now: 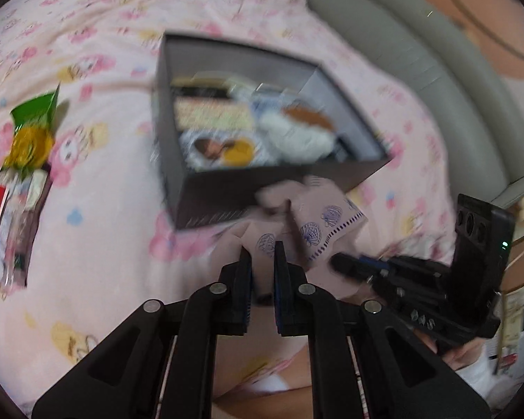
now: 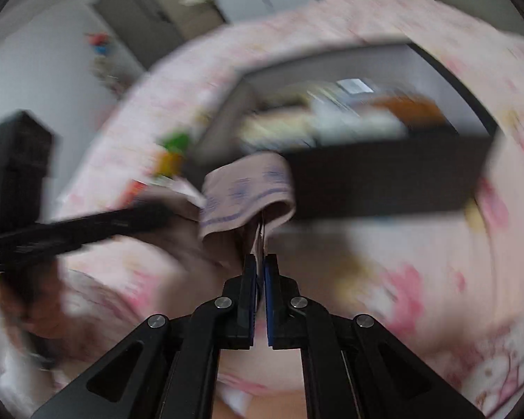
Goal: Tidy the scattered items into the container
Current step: 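Carry the beige cloth with the right gripper toward the black box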
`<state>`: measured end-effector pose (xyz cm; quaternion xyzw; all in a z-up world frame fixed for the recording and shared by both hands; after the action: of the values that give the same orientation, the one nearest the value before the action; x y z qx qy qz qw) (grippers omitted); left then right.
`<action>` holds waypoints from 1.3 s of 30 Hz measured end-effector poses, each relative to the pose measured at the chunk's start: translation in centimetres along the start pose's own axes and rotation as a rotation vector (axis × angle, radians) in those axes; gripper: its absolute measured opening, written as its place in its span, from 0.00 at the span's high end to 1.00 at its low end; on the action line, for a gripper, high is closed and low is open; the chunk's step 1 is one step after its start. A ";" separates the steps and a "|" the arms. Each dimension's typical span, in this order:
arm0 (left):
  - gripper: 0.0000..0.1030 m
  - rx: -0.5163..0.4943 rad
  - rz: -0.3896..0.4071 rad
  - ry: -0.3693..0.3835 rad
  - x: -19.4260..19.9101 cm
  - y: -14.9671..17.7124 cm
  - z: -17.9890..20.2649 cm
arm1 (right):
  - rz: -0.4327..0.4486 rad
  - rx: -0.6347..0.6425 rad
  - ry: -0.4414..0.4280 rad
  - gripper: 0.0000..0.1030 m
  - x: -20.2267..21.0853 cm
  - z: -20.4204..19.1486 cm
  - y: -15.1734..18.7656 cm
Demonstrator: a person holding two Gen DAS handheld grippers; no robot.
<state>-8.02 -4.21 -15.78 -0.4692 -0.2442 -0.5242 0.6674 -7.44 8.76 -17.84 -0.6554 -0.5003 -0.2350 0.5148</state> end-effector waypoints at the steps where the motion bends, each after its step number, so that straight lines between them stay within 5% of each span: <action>1: 0.92 0.026 -0.015 -0.008 -0.3 0.3 -0.7 | -0.026 -0.010 0.029 0.96 -0.7 0.9 0.7; 5: 0.88 0.151 -0.024 -0.031 -0.3 0.5 -3.6 | -0.059 -0.088 -0.002 0.91 -1.8 2.8 1.7; 7: 0.77 0.184 -0.015 -0.030 -0.1 0.6 -4.2 | -0.009 -0.114 -0.036 0.89 -1.1 3.0 0.5; 11: 0.58 0.196 -0.003 -0.092 -0.2 0.3 -4.8 | 0.053 -0.158 -0.054 0.55 -1.0 3.8 -1.5; 13: 0.55 0.195 -0.027 -0.149 -1.0 0.5 -5.5 | 0.038 -0.288 -0.128 0.55 -2.0 5.5 -2.1; 15: 0.55 0.202 -0.062 -0.153 -1.5 0.8 -5.9 | 0.050 -0.357 -0.087 0.54 -2.6 7.2 -2.7; 20: 0.51 0.164 -0.118 -0.087 -2.7 1.3 -4.4 | 0.020 -0.305 -0.046 0.54 -4.7 6.9 -2.8; 23: 0.51 0.114 -0.132 -0.200 -3.5 1.4 -4.4 | -0.080 -0.266 -0.095 0.54 -7.0 5.3 -1.5; 28: 0.51 0.163 -0.102 -0.273 -2.2 1.3 -6.2 | -0.032 -0.308 -0.032 0.54 -5.8 6.4 -1.3; 31: 0.51 0.246 -0.052 -0.201 -0.9 0.9 -7.1 | 0.067 -0.317 -0.008 0.54 -3.6 7.4 -1.2; 34: 0.46 0.262 -0.095 -0.076 -1.5 1.1 -6.3 | 0.112 -0.351 -0.130 0.54 -3.3 6.8 -1.7; 36: 0.46 0.250 -0.137 -0.032 -2.3 1.6 -5.5 | 0.079 -0.358 -0.189 0.54 -4.5 5.9 -1.8; 39: 0.46 0.209 -0.164 -0.097 -3.0 1.8 -5.3 | -0.042 -0.346 -0.171 0.54 -7.9 3.8 -0.8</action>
<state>-8.21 -7.41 -21.22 -0.4003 -0.3669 -0.5252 0.6552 -11.97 8.95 -25.37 -0.7411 -0.5079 -0.2717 0.3451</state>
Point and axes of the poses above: each gripper's, at about its wrist camera, not at the fingertips, and x roughly against the way its jaws point, z to its right, y to its underside, the point moved 7 cm from there along -x, roughly the way its jaws point
